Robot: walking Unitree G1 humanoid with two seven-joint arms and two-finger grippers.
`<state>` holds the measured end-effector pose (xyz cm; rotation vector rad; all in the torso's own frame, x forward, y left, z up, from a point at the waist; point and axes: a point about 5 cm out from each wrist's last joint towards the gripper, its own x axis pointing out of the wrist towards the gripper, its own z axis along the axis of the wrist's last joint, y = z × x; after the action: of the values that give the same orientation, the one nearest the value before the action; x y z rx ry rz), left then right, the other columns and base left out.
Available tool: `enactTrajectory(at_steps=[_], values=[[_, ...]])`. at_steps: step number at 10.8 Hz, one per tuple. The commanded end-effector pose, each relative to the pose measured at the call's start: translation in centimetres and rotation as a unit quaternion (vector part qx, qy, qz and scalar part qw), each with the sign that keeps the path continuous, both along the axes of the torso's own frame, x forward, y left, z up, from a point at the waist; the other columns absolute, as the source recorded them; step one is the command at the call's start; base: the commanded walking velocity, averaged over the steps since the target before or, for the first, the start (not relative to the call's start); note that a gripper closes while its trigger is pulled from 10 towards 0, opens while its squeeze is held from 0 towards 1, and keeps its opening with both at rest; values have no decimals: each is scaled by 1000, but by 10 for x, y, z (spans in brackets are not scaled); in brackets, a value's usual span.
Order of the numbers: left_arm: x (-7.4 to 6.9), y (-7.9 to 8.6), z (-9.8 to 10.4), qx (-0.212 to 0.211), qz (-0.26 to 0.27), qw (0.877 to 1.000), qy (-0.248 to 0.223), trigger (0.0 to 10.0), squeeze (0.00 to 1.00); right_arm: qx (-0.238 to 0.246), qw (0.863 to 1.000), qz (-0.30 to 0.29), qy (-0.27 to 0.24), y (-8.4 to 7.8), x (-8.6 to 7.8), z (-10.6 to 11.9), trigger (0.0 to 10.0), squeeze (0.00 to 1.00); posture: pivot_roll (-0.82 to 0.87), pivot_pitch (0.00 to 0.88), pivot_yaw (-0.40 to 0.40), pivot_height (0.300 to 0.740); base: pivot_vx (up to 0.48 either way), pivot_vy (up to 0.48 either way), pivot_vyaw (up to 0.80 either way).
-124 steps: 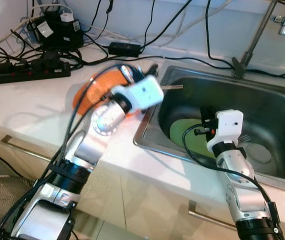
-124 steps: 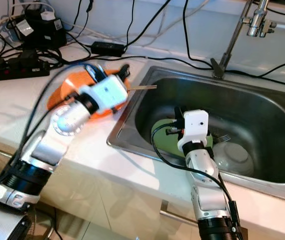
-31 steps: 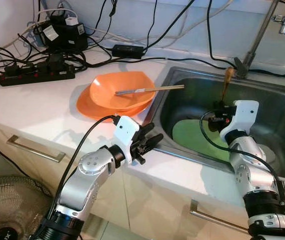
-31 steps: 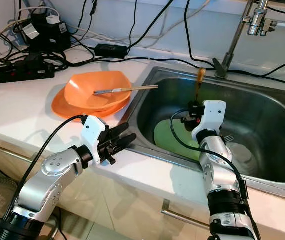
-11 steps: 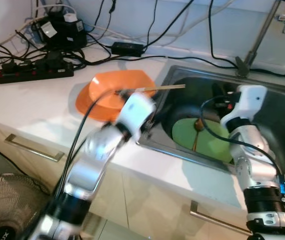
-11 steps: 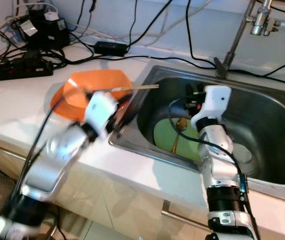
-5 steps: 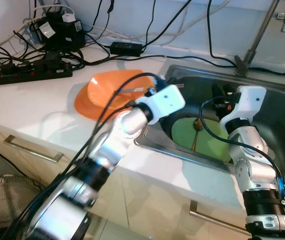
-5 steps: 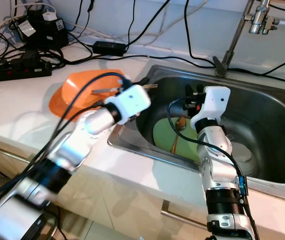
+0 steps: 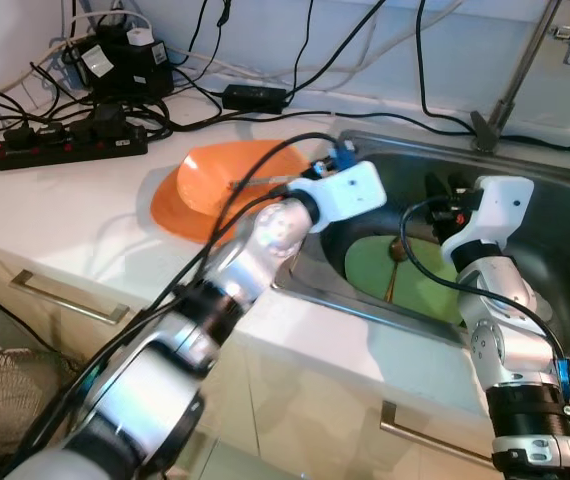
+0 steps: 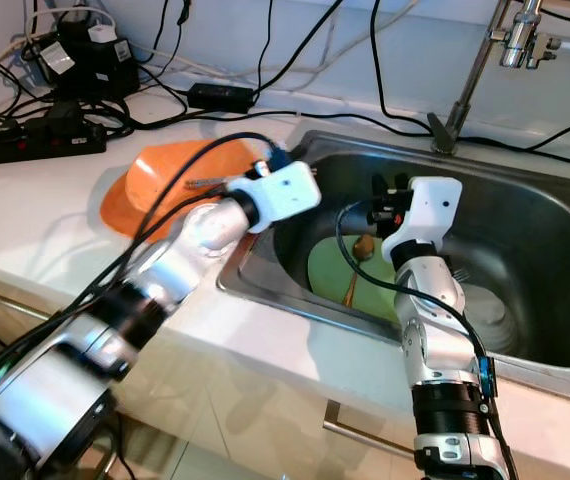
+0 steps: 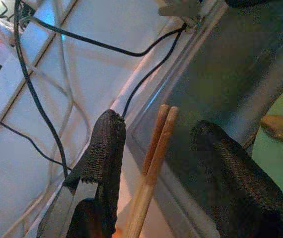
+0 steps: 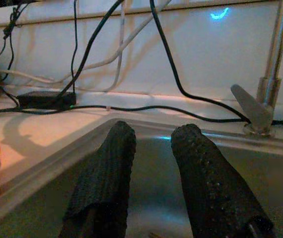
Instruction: Kitchen organization
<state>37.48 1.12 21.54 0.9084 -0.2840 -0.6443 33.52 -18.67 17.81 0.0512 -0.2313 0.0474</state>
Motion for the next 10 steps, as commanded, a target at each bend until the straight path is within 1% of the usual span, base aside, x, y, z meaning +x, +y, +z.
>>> enactTrajectory(at_steps=[1, 2, 3, 4, 7, 9, 10], values=[[4, -2, 3, 14, 6, 1000, -12, 10000, 0, -3, 1000, -1, -1, 0, -1, 2, 10000, 0, 142, 32, 31, 740, 0, 0, 0], [7, -2, 3, 19, 12, 1000, -13, 10000, 0, -2, 1000, -3, -1, -1, -2, 2, 10000, 0, 139, 32, 32, 740, 0, 0, 0], [10, -3, 3, 22, 19, 1000, -13, 2275, 0, -2, 1000, -5, 0, -1, -2, 2, 10000, 0, 138, 33, 34, 740, 0, 0, 0], [11, -3, 2, 24, 24, 999, -14, 0, 0, -1, 1000, -6, -1, -2, -2, 2, 10000, 0, 138, 32, 35, 740, 0, 0, 0], [13, -3, 3, 27, 26, 999, -20, 0, 0, -1, 1000, -6, 0, -2, -2, 2, 10000, 0, 145, 33, 32, 740, 0, 0, 0], [13, -5, 6, 17, 20, 999, -27, 0, 0, -1, 1000, -5, 1, -2, -1, 2, 10000, 0, 147, 31, 30, 740, 0, 0, 0], [13, -4, 6, 19, 22, 999, -30, 0, 0, -1, 1000, -4, 1, -1, -1, 2, 10000, 0, 148, 28, 28, 740, 0, 0, 0]])
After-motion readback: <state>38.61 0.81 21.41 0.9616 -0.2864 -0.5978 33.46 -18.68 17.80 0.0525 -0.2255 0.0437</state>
